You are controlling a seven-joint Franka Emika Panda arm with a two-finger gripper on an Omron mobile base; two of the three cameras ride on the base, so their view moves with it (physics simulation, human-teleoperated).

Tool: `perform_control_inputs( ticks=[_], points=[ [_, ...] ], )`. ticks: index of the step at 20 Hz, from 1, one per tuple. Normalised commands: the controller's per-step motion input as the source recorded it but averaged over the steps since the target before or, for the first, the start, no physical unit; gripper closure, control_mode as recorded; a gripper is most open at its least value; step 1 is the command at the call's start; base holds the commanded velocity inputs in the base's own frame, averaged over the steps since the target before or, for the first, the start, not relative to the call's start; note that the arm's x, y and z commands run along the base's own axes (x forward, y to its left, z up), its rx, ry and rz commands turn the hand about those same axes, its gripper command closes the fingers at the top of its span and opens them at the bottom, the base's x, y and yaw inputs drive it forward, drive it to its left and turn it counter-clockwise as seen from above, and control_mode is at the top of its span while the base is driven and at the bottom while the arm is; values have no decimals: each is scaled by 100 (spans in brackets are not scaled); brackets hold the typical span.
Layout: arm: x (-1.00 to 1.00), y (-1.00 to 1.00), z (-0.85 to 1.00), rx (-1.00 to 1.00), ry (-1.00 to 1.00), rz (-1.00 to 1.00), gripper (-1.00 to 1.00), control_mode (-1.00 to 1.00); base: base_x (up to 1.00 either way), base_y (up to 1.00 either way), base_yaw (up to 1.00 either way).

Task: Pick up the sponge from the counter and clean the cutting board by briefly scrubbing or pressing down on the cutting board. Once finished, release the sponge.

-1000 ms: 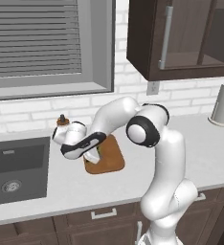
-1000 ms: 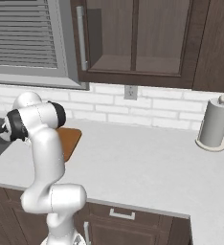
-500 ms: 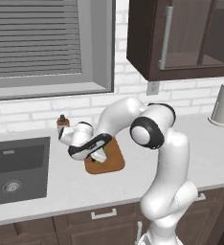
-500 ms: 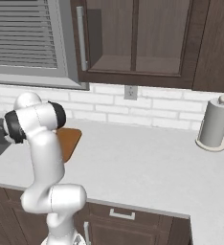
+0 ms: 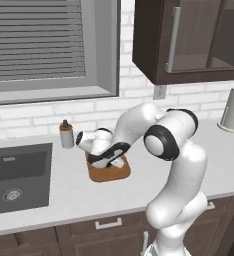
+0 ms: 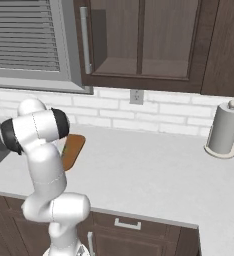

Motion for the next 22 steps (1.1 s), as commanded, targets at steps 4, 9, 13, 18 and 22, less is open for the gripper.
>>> perform_control_inputs(
  ticks=[4,9,13,18,22],
  points=[
    [0,-100,-53,0,0,8,100,-100,0,0,0],
    [0,-100,-53,0,0,8,100,-100,0,0,0],
    [-2,-100,-59,0,0,7,100,-100,0,0,0],
    [-6,-100,-70,0,0,5,100,-100,0,0,0],
    [-6,-100,-46,0,0,2,100,-100,0,0,0]
  ],
)
